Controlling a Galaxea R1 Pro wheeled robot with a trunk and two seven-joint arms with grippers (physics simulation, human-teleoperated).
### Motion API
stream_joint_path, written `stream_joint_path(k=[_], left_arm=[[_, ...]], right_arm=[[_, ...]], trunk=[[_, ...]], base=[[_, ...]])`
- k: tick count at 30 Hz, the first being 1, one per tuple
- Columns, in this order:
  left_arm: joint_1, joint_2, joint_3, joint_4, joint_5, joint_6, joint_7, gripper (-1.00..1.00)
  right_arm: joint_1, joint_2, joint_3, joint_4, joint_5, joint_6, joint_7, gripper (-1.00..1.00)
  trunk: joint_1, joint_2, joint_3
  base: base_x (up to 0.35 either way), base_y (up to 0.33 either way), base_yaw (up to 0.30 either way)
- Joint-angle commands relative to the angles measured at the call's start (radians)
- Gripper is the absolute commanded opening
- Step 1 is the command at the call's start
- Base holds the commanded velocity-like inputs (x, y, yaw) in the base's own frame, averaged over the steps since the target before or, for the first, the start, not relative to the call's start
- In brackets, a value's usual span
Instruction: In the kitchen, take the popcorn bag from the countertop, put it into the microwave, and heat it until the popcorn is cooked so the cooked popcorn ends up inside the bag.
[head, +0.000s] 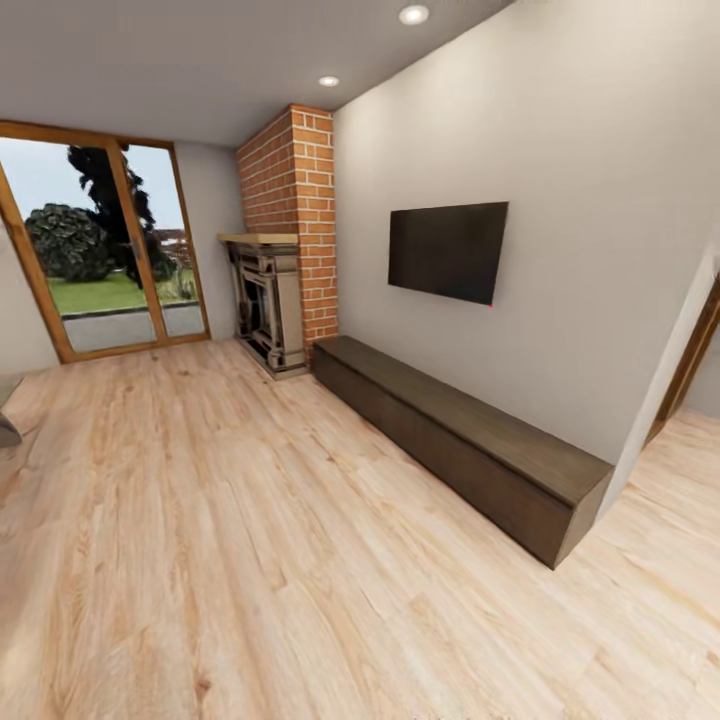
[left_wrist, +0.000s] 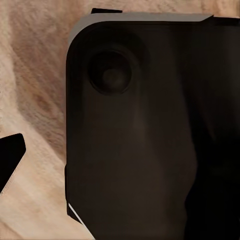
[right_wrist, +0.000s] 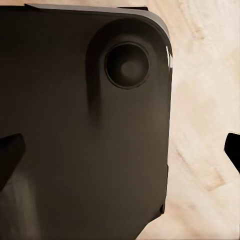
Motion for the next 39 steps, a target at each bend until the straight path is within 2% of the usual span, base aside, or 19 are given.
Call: stream_joint_path(k=[1, 39], left_arm=[[0.000, 0.000, 0.002, 0.000, 0.006, -0.001, 0.000, 1.00], [0.000, 0.000, 0.001, 0.000, 0.006, -0.001, 0.000, 1.00]], right_arm=[[0.000, 0.000, 0.000, 0.000, -0.001, -0.003, 0.000, 1.00], [0.000, 0.000, 0.000, 0.000, -0.001, -0.004, 0.000, 1.00]], trunk=[[0.000, 0.000, -0.001], [0.000, 0.000, -0.001]], base=[[0.000, 0.000, -0.251], [0.000, 0.000, -0.251]])
